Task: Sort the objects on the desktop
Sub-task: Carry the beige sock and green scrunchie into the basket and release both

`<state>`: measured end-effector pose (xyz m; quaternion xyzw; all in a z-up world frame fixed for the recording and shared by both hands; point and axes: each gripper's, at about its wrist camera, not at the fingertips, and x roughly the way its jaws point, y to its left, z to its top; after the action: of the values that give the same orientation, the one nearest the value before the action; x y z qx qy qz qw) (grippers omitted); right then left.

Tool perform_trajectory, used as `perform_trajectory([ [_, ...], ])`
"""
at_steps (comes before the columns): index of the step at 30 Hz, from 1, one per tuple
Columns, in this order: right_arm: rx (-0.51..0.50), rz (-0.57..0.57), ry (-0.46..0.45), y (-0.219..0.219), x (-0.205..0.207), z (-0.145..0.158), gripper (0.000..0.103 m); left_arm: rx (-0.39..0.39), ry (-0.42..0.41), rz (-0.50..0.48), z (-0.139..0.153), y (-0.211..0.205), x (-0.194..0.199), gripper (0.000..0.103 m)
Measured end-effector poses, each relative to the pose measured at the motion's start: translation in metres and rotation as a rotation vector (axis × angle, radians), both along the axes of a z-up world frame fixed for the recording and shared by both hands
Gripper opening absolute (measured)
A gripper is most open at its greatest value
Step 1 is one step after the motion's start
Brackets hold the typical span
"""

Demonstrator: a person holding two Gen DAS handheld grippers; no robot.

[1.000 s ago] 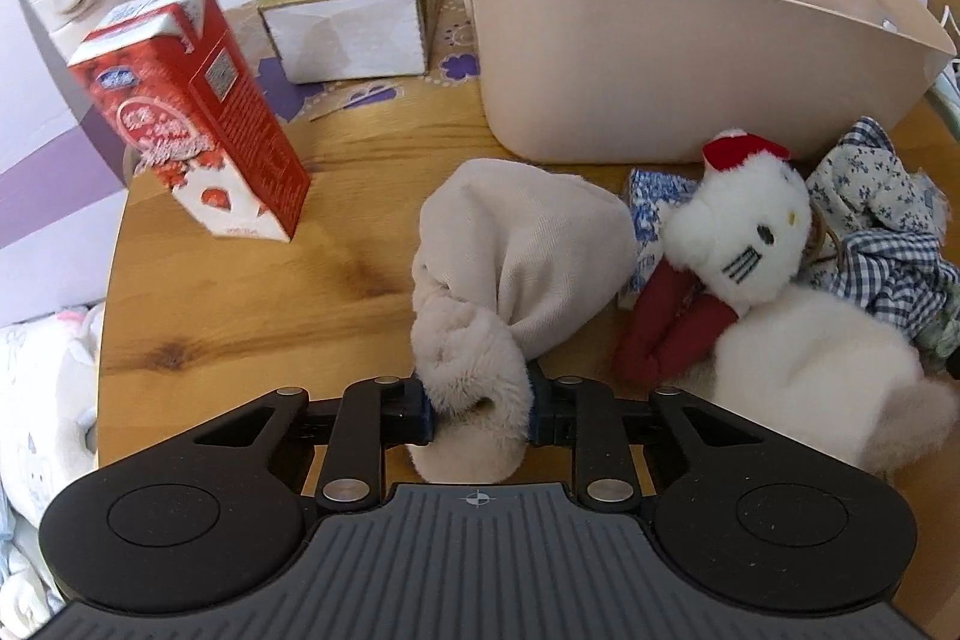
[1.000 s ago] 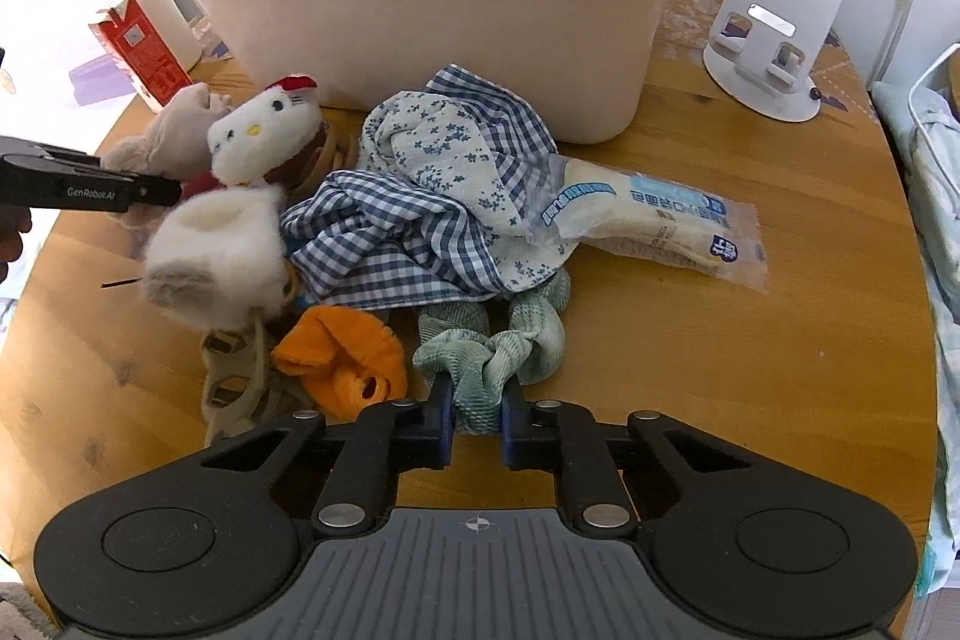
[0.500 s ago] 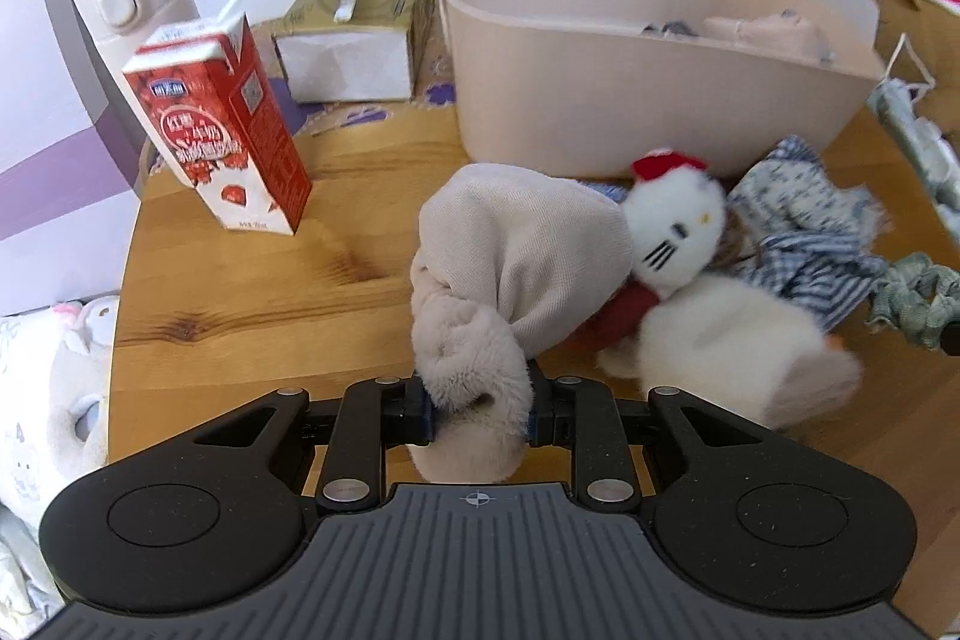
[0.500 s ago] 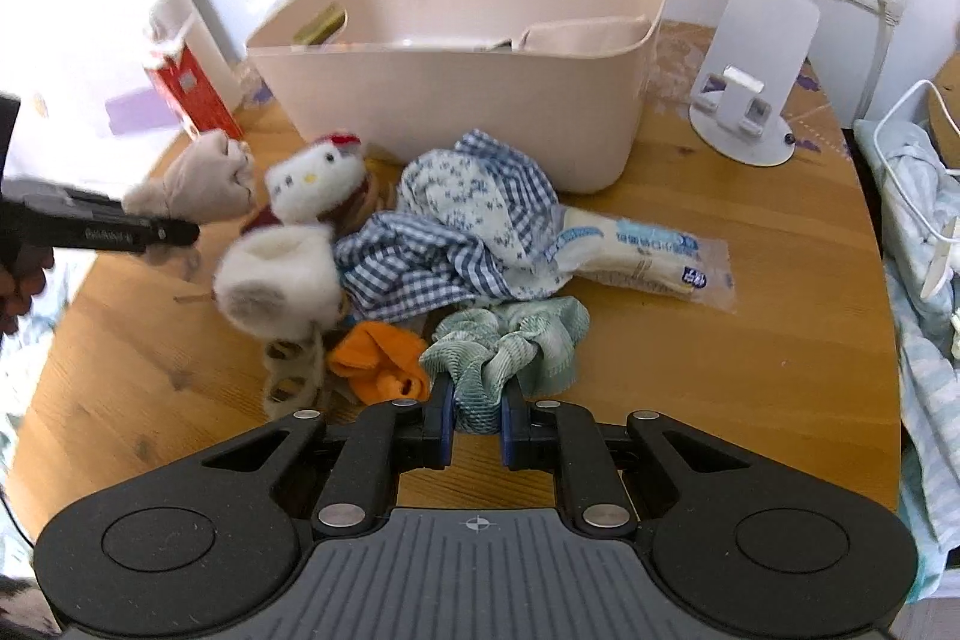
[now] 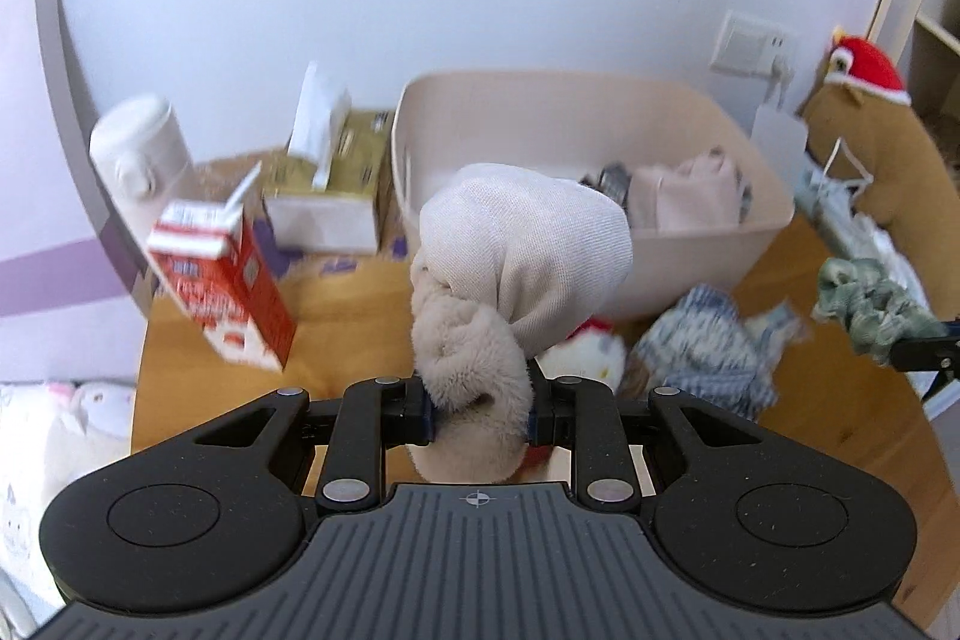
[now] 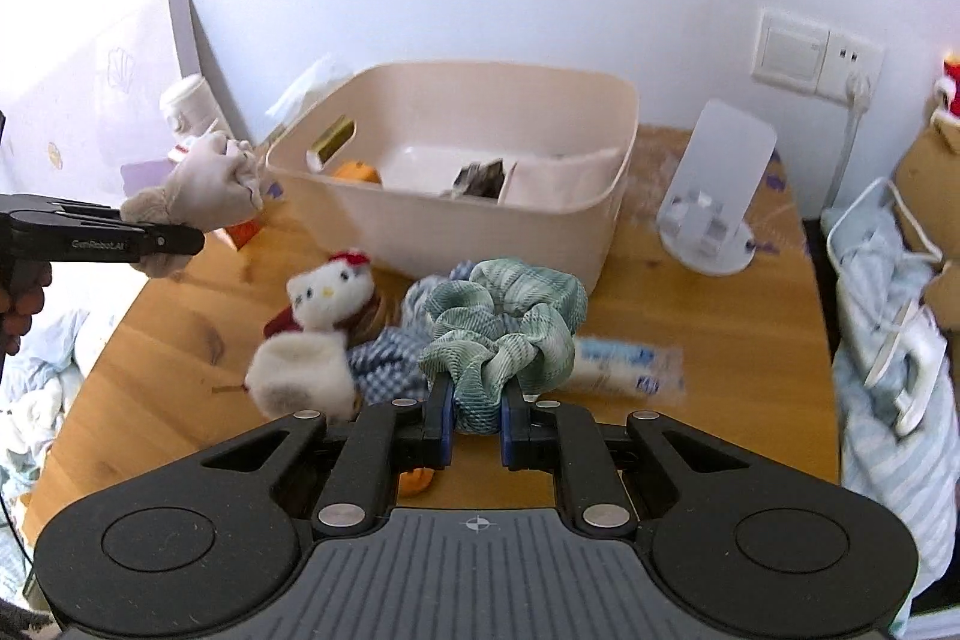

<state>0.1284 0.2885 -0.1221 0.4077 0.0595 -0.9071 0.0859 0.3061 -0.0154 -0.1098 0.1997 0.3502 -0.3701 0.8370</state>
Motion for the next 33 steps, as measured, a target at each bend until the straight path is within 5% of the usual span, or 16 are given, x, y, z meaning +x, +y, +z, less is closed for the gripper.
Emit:
perform_trajectory([
  [19, 0.002, -0.028, 0.147, 0.006, -0.074, 0.051, 0.015, -0.091, -0.091, -0.061, 0.053, -0.076, 0.034, 0.025],
  [33, 0.014, -0.005, 0.122, -0.006, -0.129, 0.038, 0.015, 0.015, -0.063, -0.133, 0.021, -0.133, 0.044, 0.025],
])
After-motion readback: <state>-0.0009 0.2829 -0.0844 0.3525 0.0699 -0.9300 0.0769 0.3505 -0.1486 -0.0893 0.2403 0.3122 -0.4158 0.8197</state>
